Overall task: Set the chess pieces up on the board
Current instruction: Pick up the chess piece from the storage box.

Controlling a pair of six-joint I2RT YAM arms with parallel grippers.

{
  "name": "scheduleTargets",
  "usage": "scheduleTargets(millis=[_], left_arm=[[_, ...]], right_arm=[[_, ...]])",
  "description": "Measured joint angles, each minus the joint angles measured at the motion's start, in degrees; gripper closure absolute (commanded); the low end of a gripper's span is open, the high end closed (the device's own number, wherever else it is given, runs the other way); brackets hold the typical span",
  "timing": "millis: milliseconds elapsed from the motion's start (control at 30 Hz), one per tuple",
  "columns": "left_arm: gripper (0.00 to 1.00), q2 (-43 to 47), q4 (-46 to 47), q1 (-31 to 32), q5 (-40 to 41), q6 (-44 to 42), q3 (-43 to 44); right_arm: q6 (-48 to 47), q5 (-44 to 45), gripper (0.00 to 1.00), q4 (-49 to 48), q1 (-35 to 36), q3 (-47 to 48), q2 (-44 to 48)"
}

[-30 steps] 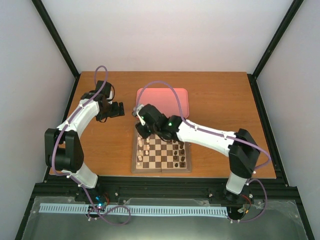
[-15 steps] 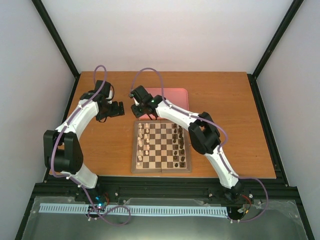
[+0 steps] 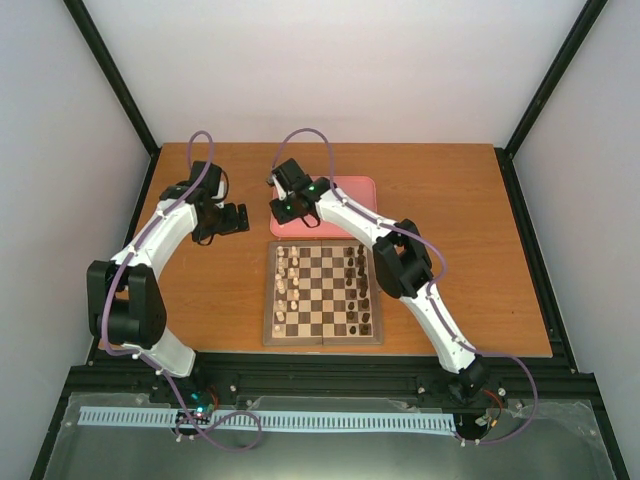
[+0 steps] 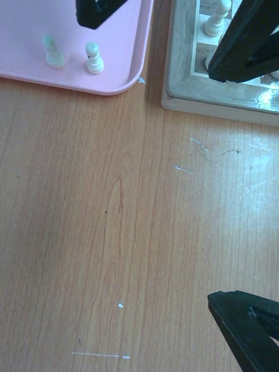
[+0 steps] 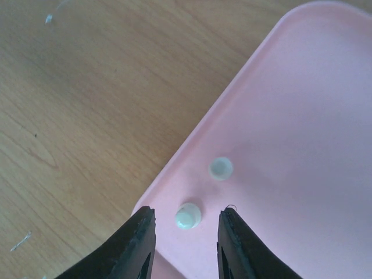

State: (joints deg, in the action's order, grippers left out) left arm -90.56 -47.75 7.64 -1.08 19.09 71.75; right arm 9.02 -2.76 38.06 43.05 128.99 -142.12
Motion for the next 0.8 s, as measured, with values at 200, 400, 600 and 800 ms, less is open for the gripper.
scheduleTargets(millis=[200, 400, 600, 800], left_arm=[[0.00, 0.00, 0.02, 0.04, -0.20, 0.24, -0.48], [0.00, 0.00, 0.04, 0.04, -0.44, 0.26, -0.57], [0.00, 0.00, 0.04, 0.04, -0.57, 0.26, -0.57], [0.00, 0.00, 0.04, 0.04, -0.63, 0.26, -0.57]], right_arm=[[0.02, -2.78, 0.71, 2.03, 0.13, -0.70, -0.61], [0.02, -3.28, 0.71, 2.51, 0.15, -1.51, -0.70], [0.02, -2.82, 0.71, 3.23, 0.15, 2.62, -3.98], [0.15, -2.43, 0.74, 3.78, 0.11, 2.95, -6.27]])
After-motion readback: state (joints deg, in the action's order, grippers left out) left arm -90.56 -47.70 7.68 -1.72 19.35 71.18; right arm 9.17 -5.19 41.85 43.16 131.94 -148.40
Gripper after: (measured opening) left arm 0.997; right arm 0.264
